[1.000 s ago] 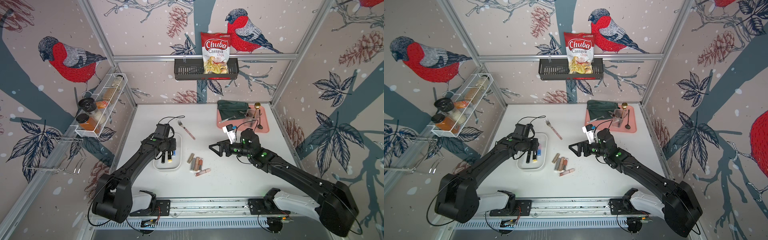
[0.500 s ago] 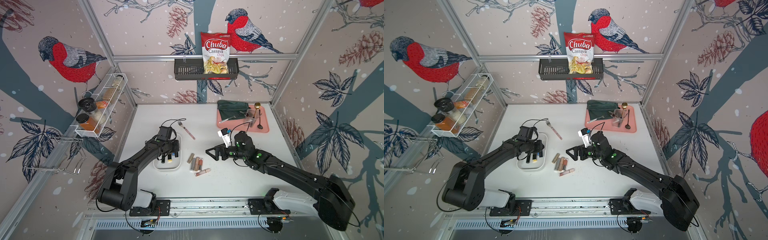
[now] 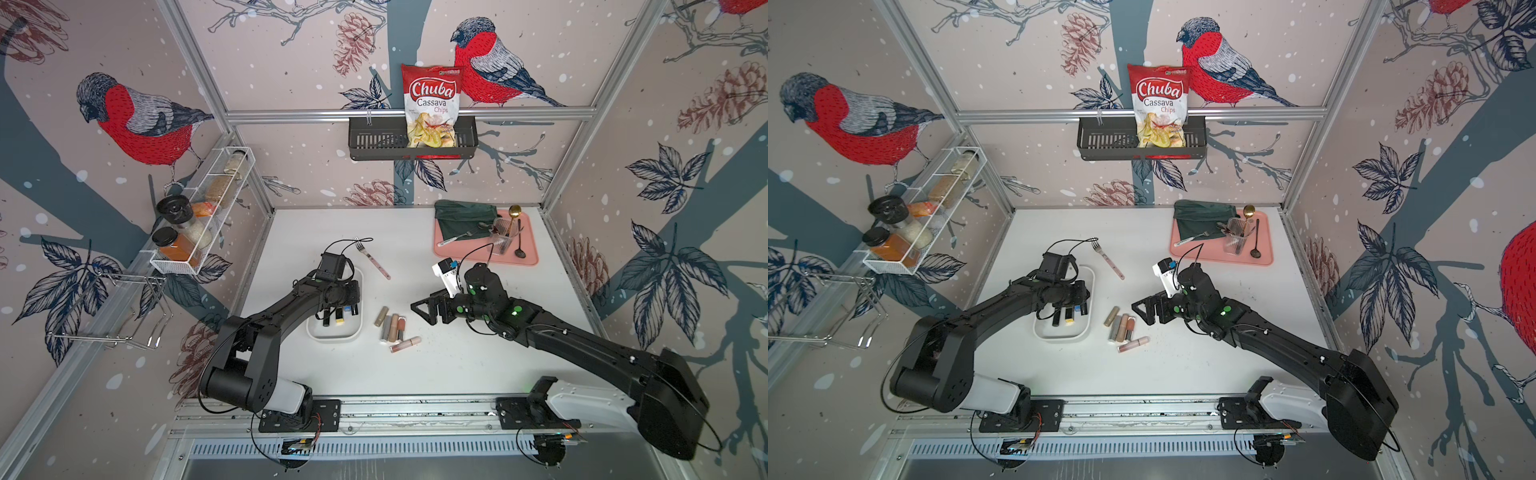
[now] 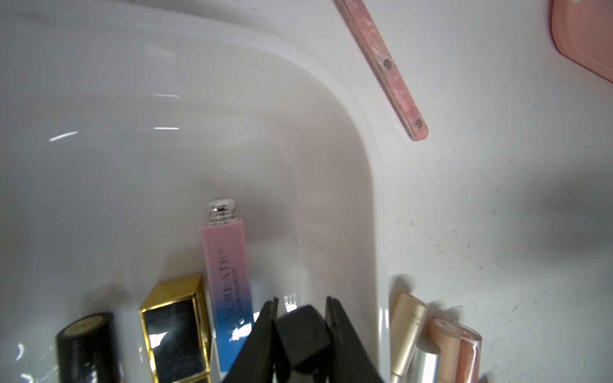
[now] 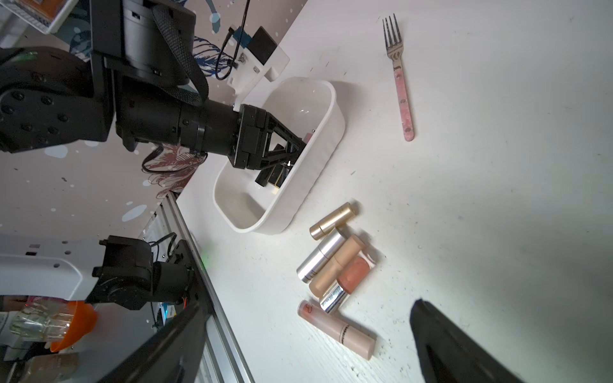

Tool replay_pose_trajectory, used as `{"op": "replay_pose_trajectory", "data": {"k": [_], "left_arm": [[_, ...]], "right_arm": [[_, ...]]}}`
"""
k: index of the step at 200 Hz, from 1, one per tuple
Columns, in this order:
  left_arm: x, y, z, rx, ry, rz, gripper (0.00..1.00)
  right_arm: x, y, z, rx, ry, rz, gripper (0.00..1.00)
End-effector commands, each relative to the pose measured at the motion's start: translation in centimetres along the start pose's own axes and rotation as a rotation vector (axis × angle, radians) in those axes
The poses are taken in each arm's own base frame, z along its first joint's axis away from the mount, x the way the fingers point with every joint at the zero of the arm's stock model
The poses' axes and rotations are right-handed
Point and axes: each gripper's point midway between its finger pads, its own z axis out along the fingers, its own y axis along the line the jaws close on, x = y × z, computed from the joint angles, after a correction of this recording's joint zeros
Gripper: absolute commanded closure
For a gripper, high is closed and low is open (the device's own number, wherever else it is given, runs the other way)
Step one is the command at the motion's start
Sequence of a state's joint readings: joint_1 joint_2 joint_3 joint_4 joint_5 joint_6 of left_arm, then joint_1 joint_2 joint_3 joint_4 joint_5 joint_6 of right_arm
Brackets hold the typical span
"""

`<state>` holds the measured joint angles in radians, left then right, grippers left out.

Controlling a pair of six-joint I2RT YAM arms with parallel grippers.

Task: Put the lipstick into the storage box
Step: Place the lipstick in the storage box.

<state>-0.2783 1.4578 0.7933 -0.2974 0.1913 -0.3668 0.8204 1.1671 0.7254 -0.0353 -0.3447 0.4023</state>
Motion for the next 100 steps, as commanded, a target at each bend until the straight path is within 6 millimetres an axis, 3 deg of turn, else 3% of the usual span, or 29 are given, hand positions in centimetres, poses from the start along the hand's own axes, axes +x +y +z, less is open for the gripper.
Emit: {"op": "replay_pose_trajectory", "data": {"k": [1, 35, 59, 100], "left_arm": [[-0.7, -0.3, -0.1, 0.016, -0.020, 0.004, 0.67], [-0.6, -0.4, -0.2, 0.019, -0.019, 0.006, 0.62], [-1.1, -0.7, -0.9, 0.025, -0.037, 0.009, 0.60], [-3.2, -3.2, -5.4, 0.103, -0.136, 0.056, 0.54]], "right_arm": [[0.0, 0.3, -0.4, 0.014, 0.010, -0.106, 0.00], [0.2, 1.4, -1.0, -0.012, 0.002, -0.289, 0.00], [1.5, 1.8, -1.1, -0.013, 0.044, -0.503, 0.00], [5.2, 0.6, -0.4, 0.028, 0.235, -0.806, 0.00]]}}
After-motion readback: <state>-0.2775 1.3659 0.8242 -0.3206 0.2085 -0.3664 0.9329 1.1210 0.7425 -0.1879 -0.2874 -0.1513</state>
